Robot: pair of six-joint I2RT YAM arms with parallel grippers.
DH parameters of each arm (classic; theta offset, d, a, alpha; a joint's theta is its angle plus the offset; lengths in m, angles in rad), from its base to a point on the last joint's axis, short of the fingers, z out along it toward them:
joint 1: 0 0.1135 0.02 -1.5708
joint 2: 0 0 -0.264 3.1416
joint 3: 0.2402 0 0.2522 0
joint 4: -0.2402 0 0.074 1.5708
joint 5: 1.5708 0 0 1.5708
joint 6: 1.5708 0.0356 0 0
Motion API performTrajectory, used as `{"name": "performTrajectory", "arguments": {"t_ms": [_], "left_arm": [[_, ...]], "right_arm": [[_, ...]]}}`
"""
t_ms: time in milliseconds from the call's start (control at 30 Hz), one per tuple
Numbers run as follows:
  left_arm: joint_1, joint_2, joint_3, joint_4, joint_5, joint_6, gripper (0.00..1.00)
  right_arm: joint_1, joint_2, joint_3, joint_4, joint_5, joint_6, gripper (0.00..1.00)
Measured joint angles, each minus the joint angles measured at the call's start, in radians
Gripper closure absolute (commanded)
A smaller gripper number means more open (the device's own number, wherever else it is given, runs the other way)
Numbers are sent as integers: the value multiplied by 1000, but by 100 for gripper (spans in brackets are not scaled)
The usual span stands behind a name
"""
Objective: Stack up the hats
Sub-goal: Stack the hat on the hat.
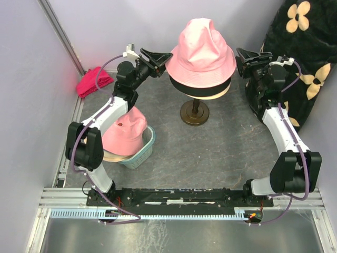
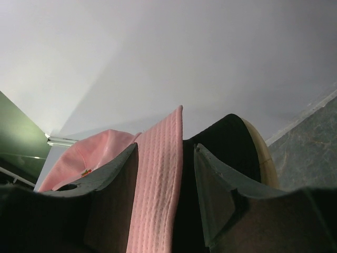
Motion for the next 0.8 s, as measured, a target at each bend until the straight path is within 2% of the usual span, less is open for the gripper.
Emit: {"name": "performTrajectory", "arguments": {"t_ms": [367,700,800], "left_arm": [[0,10,8,20,15,-11,35],[0,27,8,51,15,-20,43],[0,27,8,67,15,-25,47]], "right_arm": [[31,77,40,50,-38,28,49],[41,114,40,121,-52,89,60],[42,119,39,143,-52,109,67]]}}
